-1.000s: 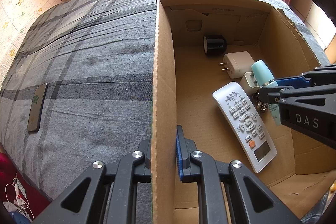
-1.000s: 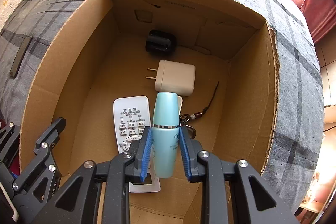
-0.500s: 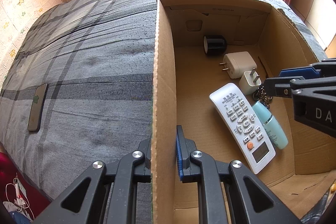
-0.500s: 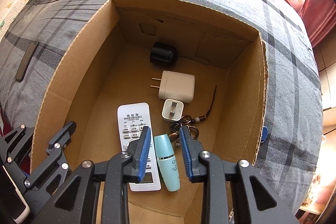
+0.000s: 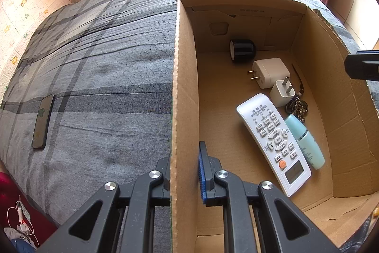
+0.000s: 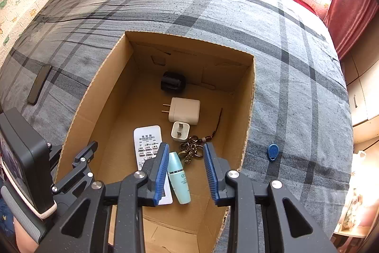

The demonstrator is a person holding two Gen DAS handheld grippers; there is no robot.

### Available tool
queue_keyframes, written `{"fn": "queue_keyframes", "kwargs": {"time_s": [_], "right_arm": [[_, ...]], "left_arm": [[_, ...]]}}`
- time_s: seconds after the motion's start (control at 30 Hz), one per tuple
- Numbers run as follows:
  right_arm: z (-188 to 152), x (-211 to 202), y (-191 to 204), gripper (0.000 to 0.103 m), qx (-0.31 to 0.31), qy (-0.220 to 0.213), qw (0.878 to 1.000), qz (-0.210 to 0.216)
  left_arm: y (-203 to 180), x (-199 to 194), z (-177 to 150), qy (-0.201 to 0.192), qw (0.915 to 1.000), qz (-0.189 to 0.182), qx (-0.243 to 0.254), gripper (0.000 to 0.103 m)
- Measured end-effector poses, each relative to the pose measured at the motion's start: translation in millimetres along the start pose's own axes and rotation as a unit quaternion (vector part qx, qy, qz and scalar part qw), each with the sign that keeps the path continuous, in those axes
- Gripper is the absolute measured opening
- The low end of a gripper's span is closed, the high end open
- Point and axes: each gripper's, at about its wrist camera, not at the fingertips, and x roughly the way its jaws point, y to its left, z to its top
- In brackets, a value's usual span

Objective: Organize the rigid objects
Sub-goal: 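Withdraw the right gripper from the box toward the blue round fob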

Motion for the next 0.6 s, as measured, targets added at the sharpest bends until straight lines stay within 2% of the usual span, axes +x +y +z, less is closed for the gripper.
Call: {"fn": "queue_keyframes", "kwargs": {"time_s": [0.03,0.1,0.23,0.33,0.4,0.6], "right_arm": [[0.1,-3.4,-3.4,0.034,0.004,-0.003,1.0,-0.001],[-0.5,-8.3,-8.3,0.047,0.011,-0.008,1.0,-0.003],[-0.8,-18.3,-17.0,0.056,0.019,-0.023,0.999,-0.021],[-0.7,-25.0,-24.0,0.07,0.026,-0.031,0.999,-0.023],[-0.6,-29.1,-30.1,0.084,0.035,-0.038,0.998,-0.022],[-0.4,-35.1,-47.0,0.103,0.049,-0.045,0.997,-0.028]], "left_arm": [[-0.3,-0.1,-0.1,0.0,1.0,0.0,0.0,0.015],[-0.1,0.2,-0.1,0.0,1.0,0.0,0.001,0.015],[0.2,0.2,-0.4,0.0,1.0,0.001,0.001,0.015],[0.5,0.2,-0.4,0.0,1.0,0.001,0.002,0.015],[0.4,0.6,-0.2,0.001,1.0,0.002,0.002,0.015],[0.8,0.9,0.0,0.001,1.0,0.002,0.003,0.015]]}}
